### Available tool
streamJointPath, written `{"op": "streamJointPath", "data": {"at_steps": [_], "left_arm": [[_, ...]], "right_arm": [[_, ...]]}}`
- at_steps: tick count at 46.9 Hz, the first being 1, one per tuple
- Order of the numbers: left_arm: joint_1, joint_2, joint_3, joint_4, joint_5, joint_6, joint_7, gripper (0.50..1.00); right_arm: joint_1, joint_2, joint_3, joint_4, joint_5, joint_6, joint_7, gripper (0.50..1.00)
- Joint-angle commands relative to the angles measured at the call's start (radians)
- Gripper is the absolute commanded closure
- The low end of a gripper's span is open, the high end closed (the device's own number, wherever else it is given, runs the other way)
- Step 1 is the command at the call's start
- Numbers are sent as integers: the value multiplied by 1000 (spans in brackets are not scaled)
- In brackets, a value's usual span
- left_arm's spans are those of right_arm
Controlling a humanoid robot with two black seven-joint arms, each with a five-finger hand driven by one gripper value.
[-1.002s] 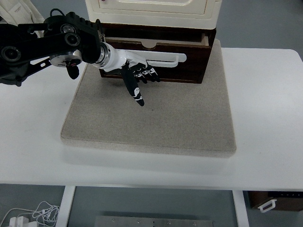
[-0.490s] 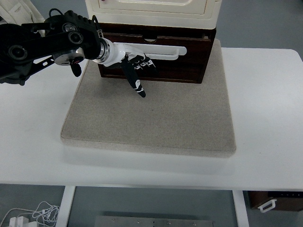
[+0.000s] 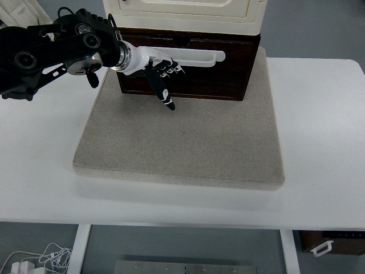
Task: Close drawer under combined cabinet
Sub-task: 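Push the drawer front away from the robot with the left hand, then lift the left hand up and away from the closed drawer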
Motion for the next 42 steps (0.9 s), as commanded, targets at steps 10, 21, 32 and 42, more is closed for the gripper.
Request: {"op": "streamJointPath", "data": {"at_steps": [10,21,32,42], "left_arm": [[0,2,0,14,3,12,0,500],[0,2,-3,14,2,11,-1,500],[3,3,-81,-3,-5,-83,-30,500],[3,2,-191,-21,-17,-226,-99,500]], "right_arm": [[0,0,0,0,0,0,0,548],[0,0,0,0,0,0,0,548],[0,0,0,0,0,0,0,548],[0,0,0,1,0,0,0,548]]}}
